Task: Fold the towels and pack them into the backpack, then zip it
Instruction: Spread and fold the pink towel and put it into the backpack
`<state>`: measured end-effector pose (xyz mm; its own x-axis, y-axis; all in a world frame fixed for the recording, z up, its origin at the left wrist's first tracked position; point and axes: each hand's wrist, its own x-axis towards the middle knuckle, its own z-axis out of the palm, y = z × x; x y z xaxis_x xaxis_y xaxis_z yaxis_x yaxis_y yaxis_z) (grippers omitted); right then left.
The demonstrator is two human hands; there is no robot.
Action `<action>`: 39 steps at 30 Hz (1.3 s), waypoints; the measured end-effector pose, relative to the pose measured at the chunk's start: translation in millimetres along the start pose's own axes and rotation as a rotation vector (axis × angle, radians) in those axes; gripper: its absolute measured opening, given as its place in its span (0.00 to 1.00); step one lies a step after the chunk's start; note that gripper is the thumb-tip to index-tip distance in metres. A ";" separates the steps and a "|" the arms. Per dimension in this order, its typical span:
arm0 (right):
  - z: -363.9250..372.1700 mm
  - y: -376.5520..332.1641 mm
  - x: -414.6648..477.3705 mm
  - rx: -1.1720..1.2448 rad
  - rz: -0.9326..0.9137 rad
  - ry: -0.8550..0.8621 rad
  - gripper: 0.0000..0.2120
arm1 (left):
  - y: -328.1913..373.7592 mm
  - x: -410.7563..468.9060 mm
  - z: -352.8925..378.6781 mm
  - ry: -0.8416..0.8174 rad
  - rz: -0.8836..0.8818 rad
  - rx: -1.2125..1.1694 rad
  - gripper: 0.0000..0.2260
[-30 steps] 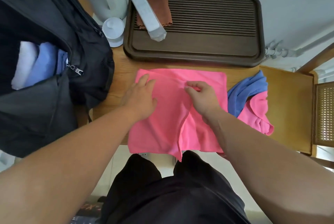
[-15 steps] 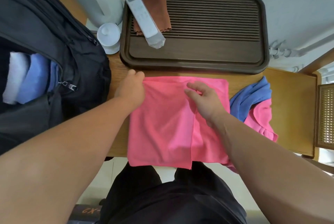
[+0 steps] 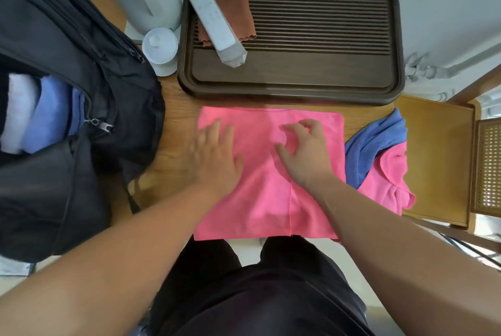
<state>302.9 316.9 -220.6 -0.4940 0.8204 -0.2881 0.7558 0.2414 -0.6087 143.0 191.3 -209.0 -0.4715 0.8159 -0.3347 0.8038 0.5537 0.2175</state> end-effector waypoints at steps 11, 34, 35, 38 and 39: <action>19.6 3.3 -32.0 -0.618 -0.048 -0.428 0.51 | -42.6 -20.9 46.8 -0.296 0.009 0.093 0.49; -12.5 21.5 -28.9 -0.684 -0.227 -0.428 0.42 | 20.1 -88.6 52.6 -0.201 0.118 -0.005 0.21; -13.4 21.5 -26.8 -0.668 -0.270 -0.401 0.40 | 20.0 -90.9 56.4 -0.167 0.097 -0.006 0.20; -14.2 19.8 -15.9 -0.734 -0.364 -0.456 0.44 | 20.8 -96.3 64.4 -0.109 0.048 -0.033 0.17; -13.8 19.9 -13.5 -0.782 -0.373 -0.499 0.49 | 21.5 -98.8 66.3 -0.095 0.038 -0.045 0.16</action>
<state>330.6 317.8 -218.5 -0.7454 0.3542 -0.5647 0.4975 0.8594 -0.1177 230.9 111.6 -232.0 -0.4029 0.8180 -0.4105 0.8021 0.5316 0.2721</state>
